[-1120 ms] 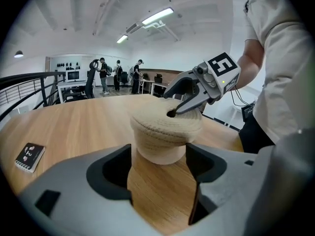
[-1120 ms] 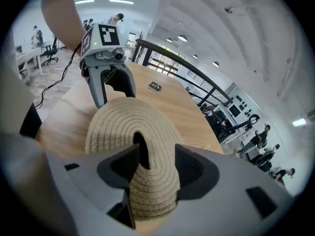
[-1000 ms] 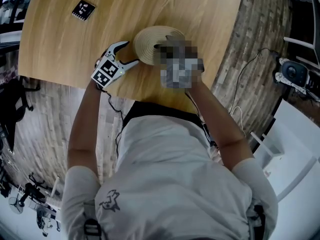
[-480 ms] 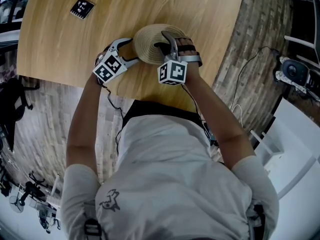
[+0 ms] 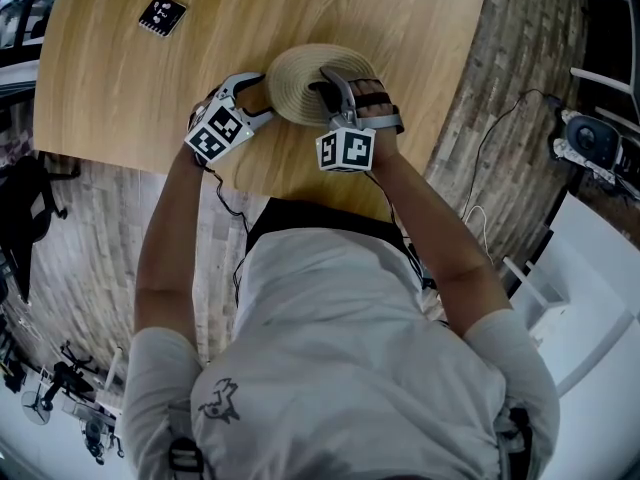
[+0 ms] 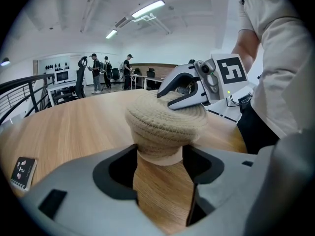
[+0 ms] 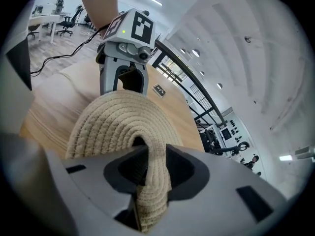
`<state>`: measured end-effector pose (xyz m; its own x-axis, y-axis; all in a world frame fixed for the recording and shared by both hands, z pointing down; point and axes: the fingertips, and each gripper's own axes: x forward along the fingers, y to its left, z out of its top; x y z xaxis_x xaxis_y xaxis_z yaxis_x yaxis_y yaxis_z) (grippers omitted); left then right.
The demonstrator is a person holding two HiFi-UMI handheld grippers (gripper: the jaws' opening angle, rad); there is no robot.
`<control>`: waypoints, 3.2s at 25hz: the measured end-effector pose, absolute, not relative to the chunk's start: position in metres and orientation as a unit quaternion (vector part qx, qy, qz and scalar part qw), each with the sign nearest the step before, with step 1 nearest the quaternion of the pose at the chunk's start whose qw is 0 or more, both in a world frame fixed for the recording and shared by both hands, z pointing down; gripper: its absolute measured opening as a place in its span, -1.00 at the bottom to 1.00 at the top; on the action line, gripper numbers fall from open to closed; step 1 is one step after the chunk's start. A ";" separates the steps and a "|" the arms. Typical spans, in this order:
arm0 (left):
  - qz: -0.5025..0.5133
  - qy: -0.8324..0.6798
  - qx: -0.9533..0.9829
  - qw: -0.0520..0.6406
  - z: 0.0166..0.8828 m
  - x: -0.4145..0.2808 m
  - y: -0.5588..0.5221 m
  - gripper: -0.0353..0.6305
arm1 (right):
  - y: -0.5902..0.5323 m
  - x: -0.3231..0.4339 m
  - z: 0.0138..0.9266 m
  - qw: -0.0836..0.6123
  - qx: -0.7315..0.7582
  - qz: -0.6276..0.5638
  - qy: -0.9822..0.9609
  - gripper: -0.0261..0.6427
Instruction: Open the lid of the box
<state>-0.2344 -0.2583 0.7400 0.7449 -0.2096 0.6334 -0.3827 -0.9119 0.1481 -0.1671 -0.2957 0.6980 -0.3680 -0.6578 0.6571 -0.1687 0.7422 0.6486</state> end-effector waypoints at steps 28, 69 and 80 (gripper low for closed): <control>0.317 -0.179 0.916 0.165 0.741 -0.237 -0.256 -0.06 | -0.283 -0.146 0.641 0.432 0.324 -0.191 -0.820 -0.74; 0.071 -0.337 0.935 0.084 0.459 -0.207 -0.217 -0.85 | -0.215 -0.111 0.462 0.185 0.421 0.002 -0.888 -0.74; 0.063 -0.372 0.924 0.067 0.428 -0.170 -0.190 -0.88 | -0.193 -0.068 0.443 0.152 0.409 0.009 -0.900 -0.74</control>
<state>-0.1698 -0.1897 0.4281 0.7155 -0.6785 0.1666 -0.6955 -0.7144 0.0774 -0.0677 -0.1934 0.4427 -0.6186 -0.7336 0.2814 -0.7389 0.6649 0.1093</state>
